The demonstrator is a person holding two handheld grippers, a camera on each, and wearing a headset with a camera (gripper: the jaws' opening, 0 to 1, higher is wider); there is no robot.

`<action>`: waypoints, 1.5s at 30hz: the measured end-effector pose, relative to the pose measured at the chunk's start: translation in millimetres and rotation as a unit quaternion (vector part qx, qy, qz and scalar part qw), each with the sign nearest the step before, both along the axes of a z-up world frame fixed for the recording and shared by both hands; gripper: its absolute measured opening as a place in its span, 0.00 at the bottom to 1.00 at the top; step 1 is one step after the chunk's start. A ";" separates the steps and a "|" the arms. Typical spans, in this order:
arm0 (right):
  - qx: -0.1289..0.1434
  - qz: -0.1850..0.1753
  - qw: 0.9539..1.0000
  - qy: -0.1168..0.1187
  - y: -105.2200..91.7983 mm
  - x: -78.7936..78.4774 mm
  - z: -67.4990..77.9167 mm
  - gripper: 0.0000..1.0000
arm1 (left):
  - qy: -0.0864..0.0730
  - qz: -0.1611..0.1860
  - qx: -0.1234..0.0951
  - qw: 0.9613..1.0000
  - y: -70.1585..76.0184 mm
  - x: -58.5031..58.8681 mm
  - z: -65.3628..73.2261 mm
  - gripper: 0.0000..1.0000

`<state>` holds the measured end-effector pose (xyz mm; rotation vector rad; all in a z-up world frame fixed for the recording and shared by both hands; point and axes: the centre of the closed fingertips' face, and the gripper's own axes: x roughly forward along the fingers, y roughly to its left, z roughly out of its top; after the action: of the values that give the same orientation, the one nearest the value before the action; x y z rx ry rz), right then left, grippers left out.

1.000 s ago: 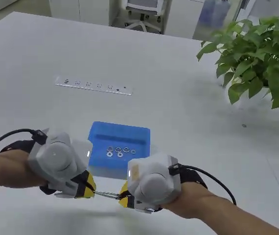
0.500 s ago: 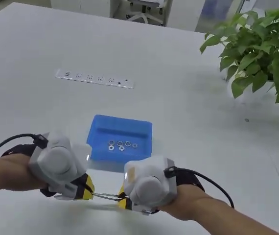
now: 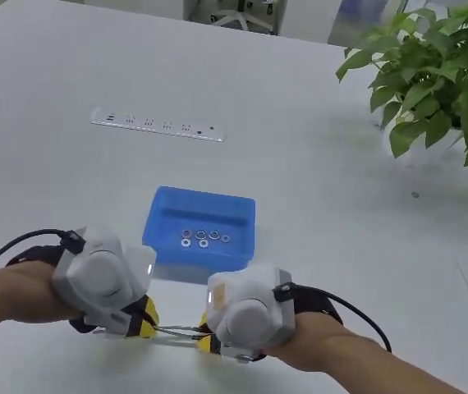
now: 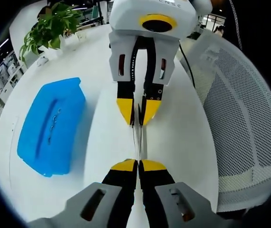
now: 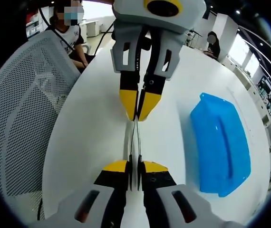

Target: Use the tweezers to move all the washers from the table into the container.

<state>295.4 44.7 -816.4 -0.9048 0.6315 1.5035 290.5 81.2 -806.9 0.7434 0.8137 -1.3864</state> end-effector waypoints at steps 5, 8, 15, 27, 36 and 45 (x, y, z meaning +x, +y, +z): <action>0.005 -0.005 1.000 0.002 1.2 1.8 0.4 0.13 | -0.001 0.000 0.000 1.000 -1.6 0.7 -1.8 0.06; 0.006 -0.009 1.000 0.003 1.9 3.8 0.4 0.14 | 0.000 0.001 -0.001 1.000 -2.0 1.9 -2.8 0.06; 0.006 -0.011 1.000 0.005 2.1 7.9 0.3 0.12 | 0.000 0.008 -0.006 1.000 -1.8 9.4 -1.5 0.06; 0.009 -0.021 1.000 0.008 3.0 15.1 1.0 0.12 | -0.004 0.010 -0.002 1.000 0.3 17.7 -4.3 0.06; 0.009 -0.022 1.000 0.009 2.8 15.6 -0.4 0.13 | -0.006 0.005 0.007 1.000 3.4 16.1 -8.5 0.06; 0.014 -0.031 0.999 0.009 2.2 15.5 3.1 0.17 | -0.002 0.015 0.003 1.000 2.9 15.1 -6.2 0.15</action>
<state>310.9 46.9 -813.3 -0.8435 0.6454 1.4628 305.5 84.2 -813.1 0.7352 0.8233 -1.3556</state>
